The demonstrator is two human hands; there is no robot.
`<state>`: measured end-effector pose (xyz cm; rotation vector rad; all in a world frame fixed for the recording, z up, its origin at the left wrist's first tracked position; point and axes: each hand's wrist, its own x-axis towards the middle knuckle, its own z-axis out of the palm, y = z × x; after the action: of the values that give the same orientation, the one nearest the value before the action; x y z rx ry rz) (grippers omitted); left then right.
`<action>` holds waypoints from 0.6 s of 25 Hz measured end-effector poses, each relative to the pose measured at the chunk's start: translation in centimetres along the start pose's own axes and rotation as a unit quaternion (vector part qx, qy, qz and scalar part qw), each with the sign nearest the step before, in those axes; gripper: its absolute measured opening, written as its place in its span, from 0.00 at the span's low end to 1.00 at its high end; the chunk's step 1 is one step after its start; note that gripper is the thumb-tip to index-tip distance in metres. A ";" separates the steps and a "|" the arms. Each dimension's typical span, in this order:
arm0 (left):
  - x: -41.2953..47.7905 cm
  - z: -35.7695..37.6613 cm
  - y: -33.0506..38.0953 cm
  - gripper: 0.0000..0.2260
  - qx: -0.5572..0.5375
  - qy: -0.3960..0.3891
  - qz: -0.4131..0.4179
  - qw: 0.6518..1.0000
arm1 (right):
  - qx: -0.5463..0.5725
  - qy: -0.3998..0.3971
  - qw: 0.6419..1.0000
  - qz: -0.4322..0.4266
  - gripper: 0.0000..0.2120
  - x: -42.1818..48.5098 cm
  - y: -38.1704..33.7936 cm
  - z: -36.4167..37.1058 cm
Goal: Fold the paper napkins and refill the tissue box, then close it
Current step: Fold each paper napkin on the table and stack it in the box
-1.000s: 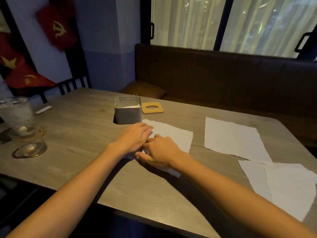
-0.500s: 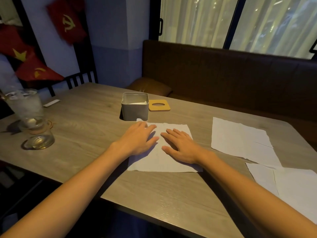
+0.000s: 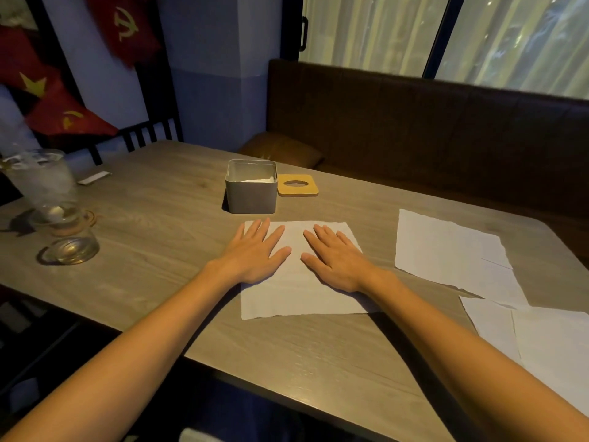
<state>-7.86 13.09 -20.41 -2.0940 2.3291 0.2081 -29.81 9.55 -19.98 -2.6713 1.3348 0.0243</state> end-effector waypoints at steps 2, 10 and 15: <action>-0.9 -0.4 -1.8 0.30 0.001 -0.011 -0.019 1.000 | 0.015 -0.003 1.000 0.007 0.34 -0.6 1.0 -0.2; -2.6 -1.5 4.5 0.26 -0.074 0.065 0.026 0.995 | 0.051 0.032 0.998 -0.004 0.30 -1.2 -1.5 -0.6; -2.7 0.8 3.2 0.28 -0.031 0.006 0.014 0.999 | 0.030 0.029 0.999 0.029 0.31 -1.1 -0.3 0.5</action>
<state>-10.79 16.19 -20.66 -2.0961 2.3913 0.2734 -30.19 10.67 -20.30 -2.6018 1.4069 -0.0860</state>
